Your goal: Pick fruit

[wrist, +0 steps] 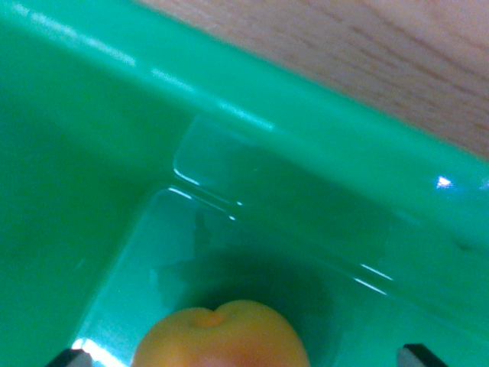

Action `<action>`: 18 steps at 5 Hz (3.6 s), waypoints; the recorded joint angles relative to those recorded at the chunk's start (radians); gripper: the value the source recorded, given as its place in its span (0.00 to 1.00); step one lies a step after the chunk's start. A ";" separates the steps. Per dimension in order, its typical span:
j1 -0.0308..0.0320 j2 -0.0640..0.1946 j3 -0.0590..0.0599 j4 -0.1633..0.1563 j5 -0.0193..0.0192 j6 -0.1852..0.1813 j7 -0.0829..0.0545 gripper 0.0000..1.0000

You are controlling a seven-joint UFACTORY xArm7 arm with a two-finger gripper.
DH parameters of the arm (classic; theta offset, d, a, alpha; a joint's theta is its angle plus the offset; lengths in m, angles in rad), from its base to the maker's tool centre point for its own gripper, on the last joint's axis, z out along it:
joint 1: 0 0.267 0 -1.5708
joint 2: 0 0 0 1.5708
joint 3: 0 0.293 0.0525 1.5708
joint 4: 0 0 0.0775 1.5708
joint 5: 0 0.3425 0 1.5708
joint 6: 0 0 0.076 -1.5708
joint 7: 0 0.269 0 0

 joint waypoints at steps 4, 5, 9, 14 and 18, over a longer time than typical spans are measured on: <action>0.0075 0.019 0.009 -0.035 0.0087 -0.055 -0.023 0.00; 0.0102 0.026 0.012 -0.048 0.0119 -0.075 -0.031 0.00; 0.0133 0.034 0.016 -0.062 0.0154 -0.098 -0.041 0.00; 0.0136 0.034 0.016 -0.063 0.0157 -0.100 -0.041 0.00; 0.0135 0.033 0.016 -0.061 0.0157 -0.096 -0.041 1.00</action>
